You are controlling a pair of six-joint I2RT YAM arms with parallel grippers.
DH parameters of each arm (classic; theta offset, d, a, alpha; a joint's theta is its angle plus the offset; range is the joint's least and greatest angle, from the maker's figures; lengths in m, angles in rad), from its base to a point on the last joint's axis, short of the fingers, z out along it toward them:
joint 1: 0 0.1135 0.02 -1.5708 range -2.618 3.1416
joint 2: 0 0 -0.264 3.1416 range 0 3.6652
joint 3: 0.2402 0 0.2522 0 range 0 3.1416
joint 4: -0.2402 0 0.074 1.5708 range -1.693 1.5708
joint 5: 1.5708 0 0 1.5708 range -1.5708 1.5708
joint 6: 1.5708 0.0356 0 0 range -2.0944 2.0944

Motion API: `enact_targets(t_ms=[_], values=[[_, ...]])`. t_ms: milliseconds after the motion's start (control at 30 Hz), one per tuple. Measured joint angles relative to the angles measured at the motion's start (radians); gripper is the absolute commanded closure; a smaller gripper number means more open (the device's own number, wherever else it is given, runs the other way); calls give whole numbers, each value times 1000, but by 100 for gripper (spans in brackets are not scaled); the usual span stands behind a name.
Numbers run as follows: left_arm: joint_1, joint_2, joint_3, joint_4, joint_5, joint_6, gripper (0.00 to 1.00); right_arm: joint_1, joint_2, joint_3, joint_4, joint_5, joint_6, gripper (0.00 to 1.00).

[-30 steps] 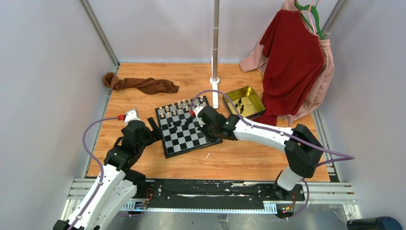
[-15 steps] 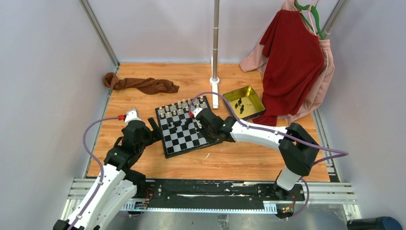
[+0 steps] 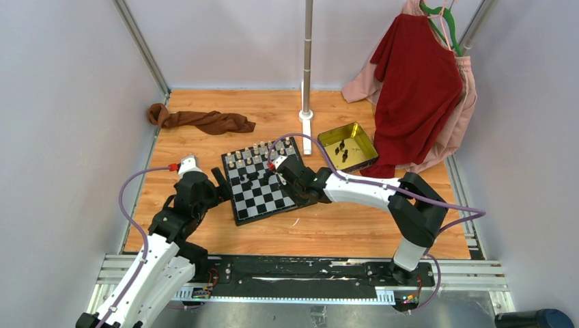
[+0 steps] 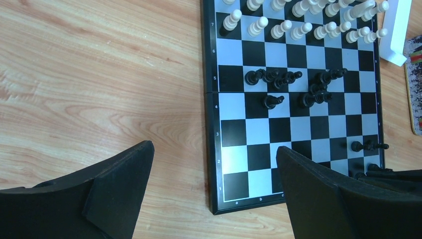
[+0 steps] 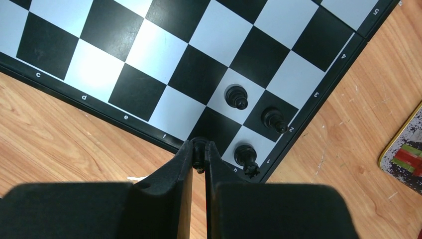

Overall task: Set up the chess pieces on the board
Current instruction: Place the chess piece on the chessboard.

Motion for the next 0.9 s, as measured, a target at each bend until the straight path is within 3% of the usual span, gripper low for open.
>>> enact_targets(t_ms=[900], values=[[-6, 19, -5, 5, 3, 3, 0, -31, 24, 0, 29, -14, 0, 100]])
